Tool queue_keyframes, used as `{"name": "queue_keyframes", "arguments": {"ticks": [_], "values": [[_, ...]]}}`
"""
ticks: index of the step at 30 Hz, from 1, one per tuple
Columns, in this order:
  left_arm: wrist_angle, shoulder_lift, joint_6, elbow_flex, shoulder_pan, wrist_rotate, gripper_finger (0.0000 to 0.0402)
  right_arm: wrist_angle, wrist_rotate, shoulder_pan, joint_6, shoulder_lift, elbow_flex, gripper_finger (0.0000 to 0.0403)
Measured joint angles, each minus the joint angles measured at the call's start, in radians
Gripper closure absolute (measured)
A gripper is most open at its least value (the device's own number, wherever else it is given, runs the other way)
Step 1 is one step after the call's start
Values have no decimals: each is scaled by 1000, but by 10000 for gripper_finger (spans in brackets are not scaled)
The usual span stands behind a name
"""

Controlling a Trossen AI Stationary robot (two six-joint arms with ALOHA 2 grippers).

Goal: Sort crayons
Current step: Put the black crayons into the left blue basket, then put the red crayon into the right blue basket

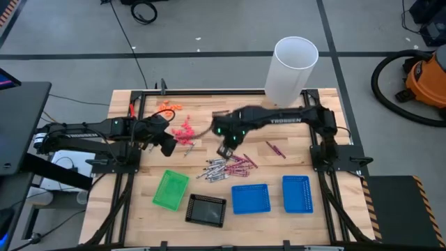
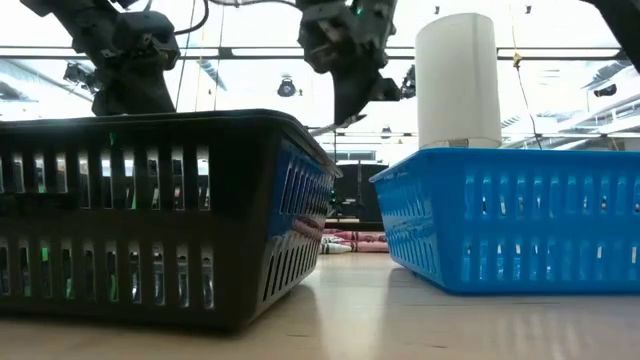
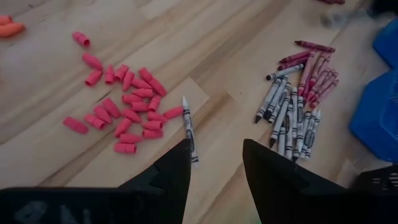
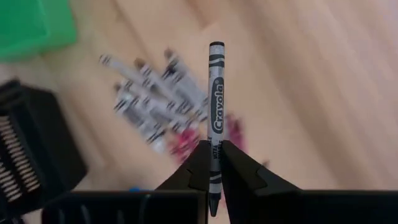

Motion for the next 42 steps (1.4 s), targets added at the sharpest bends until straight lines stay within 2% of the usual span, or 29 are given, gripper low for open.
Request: {"name": "queue_keyframes", "arguments": {"ticks": [6,10,19,23,29,35,42], "values": [[1,0,-6,0,0,-12,246,-25,-5,123,127,1,-58,371],[0,0,-6,0,0,-12,246,-30,2,199,138,0,-66,371],[-2,0,18,0,0,-13,246,-46,2,335,16,-8,-117,371],[0,0,19,0,0,-13,246,69,-25,390,-51,-36,-200,371],[0,0,19,0,0,-13,246,176,-68,424,-45,-38,-317,369],[0,0,36,0,0,-11,246,268,-83,425,-26,-37,-399,332],[-22,2,45,0,0,11,246,244,-136,395,-27,-39,-401,275]]}}
